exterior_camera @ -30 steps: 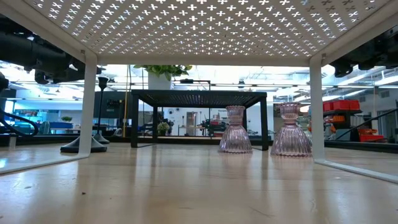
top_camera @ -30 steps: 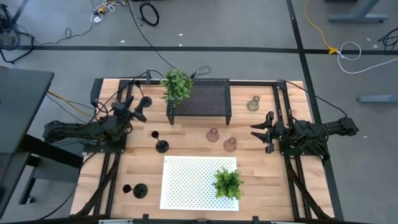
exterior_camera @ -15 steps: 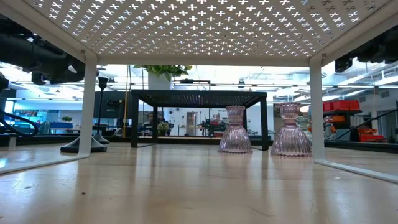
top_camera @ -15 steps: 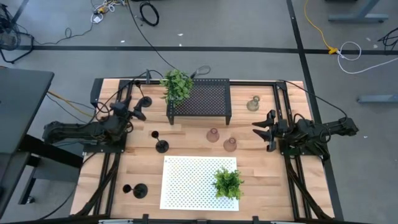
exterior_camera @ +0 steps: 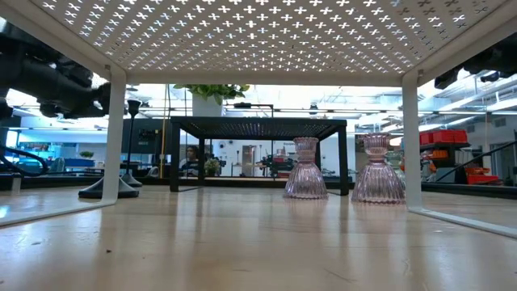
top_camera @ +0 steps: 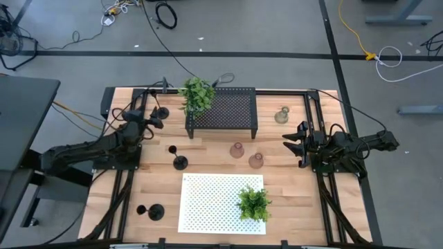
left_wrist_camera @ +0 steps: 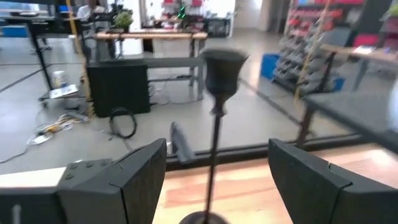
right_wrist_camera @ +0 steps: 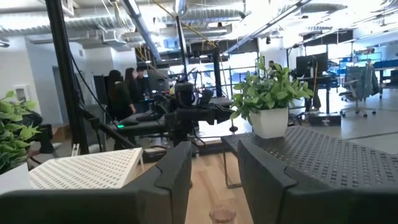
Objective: Pick & Place candle stick holders
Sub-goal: Put the big black candle holder on the black shelf
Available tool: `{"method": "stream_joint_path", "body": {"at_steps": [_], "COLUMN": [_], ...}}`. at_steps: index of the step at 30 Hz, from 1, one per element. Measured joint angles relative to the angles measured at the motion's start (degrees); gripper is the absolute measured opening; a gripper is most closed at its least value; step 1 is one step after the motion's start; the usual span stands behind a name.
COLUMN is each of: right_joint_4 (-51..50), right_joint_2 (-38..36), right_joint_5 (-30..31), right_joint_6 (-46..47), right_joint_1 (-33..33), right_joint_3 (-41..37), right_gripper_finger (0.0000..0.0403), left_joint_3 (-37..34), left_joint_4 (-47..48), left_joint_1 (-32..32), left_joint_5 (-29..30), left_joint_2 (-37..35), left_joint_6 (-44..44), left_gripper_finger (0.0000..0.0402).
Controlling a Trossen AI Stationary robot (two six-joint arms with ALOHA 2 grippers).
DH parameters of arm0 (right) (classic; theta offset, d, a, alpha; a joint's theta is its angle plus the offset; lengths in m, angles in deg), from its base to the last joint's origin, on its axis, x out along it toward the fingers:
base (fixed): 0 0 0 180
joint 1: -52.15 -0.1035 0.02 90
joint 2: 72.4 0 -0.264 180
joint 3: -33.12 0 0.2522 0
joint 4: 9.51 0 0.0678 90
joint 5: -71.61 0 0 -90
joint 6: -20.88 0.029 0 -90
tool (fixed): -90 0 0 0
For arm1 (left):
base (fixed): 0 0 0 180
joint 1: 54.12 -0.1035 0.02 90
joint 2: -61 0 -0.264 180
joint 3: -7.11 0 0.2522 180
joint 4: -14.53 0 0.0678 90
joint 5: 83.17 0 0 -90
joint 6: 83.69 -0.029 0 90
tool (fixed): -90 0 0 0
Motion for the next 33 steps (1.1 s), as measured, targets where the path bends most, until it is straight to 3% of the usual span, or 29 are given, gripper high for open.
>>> {"method": "stream_joint_path", "body": {"at_steps": [7, 14, 18, 25, 29, 33], "right_joint_4": [0.0, -0.9, -1.6, -1.7, -1.7, -1.8], "right_joint_2": [0.0, 0.0, 0.0, 0.0, 0.0, 0.0], "right_joint_5": [0.0, 2.1, 2.1, 3.4, 3.4, 3.4], "right_joint_6": [0.0, 0.0, 0.2, 0.1, 0.9, 1.1], "right_joint_1": [0.0, 0.0, 0.0, 0.0, 0.0, 0.0], "right_joint_3": [0.0, 0.0, 0.0, 0.0, 0.0, 0.0], "right_gripper_finger": [0.0132, 0.0132, 0.0132, 0.0139, 0.0155, 0.0174], "left_joint_3": [-0.1, -0.1, -0.2, -0.2, -0.2, -0.2], "left_joint_4": [-1.9, -9.9, -12.5, -19.9, -24.3, -26.3], "left_joint_1": [-9.6, -17.0, -20.3, -25.3, -27.9, -30.1], "left_joint_5": [-6.5, -12.2, -18.2, -21.0, -25.1, -25.4], "left_joint_2": [8.3, 15.0, 17.6, 22.5, 25.7, 29.3], "left_joint_6": [0.1, -3.5, -3.4, -4.4, -5.0, -5.9], "left_gripper_finger": [0.0282, 0.0282, 0.0282, 0.0282, 0.0282, 0.0282]}}
